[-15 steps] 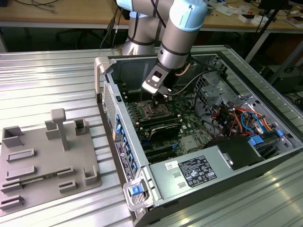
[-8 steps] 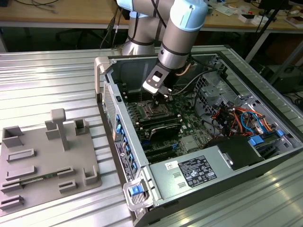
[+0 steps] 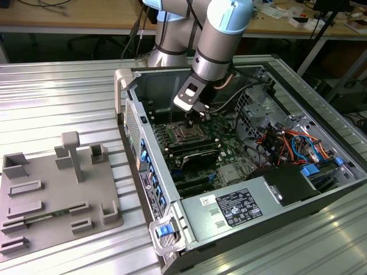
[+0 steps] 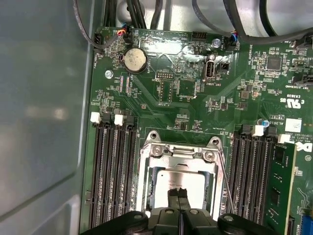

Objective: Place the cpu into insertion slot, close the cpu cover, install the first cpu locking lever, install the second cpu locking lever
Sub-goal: 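Install the first cpu locking lever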

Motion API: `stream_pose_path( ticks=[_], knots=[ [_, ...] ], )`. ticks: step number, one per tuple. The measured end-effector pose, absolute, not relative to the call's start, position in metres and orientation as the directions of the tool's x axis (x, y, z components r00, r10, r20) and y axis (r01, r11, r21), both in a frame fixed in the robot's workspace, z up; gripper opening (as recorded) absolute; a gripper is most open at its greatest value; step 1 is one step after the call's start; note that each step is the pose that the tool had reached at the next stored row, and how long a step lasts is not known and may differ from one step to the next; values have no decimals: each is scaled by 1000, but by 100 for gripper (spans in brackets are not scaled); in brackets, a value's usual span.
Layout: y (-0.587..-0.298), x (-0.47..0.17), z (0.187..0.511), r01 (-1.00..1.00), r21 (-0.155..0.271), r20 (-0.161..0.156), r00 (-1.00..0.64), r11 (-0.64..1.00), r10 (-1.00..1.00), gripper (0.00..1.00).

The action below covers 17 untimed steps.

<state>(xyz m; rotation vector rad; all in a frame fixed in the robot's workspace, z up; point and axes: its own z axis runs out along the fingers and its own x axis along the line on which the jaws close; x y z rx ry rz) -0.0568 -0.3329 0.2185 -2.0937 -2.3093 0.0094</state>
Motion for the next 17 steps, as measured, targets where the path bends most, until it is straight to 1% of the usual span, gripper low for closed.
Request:
stream_pose_path(
  ticks=[1,6,11,17],
  knots=[
    [-333,-57,219,994,-21,14,-106,107,994,11],
    [-333,-57,220,968,-23,14,-249,249,968,11],
    [-333,-57,227,955,-22,14,-294,295,956,11],
    [-333,-57,228,941,-23,14,-336,336,942,11]
  ],
)
